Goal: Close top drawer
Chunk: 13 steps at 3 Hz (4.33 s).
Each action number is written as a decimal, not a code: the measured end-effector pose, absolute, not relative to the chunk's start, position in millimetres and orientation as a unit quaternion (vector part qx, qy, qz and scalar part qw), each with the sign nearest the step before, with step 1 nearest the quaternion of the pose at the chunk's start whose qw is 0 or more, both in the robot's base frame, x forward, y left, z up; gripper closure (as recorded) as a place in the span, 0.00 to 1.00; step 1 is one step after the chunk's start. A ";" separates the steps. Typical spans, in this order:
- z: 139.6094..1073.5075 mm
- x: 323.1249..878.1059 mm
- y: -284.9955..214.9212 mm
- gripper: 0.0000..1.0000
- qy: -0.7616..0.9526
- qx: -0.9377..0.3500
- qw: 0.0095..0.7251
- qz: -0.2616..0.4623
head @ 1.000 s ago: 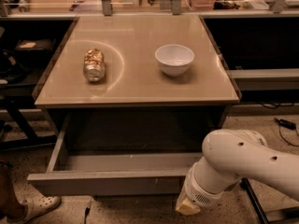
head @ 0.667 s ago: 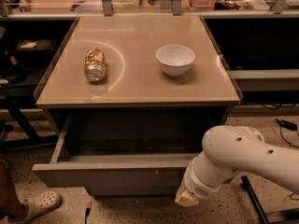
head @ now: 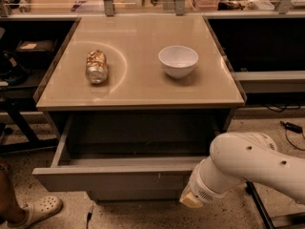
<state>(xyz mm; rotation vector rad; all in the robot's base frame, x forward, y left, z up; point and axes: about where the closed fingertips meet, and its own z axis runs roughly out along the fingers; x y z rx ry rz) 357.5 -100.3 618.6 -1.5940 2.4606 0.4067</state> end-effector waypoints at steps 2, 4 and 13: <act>633.8 407.3 -106.3 1.00 0.855 -0.492 0.140 0.085; 634.5 449.7 -97.0 1.00 0.853 -0.493 0.156 0.063; 714.2 314.5 -170.2 0.82 0.895 -0.441 0.020 0.055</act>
Offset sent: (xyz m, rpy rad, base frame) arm 0.1076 -0.0077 0.0143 -0.0746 -0.1916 -0.1827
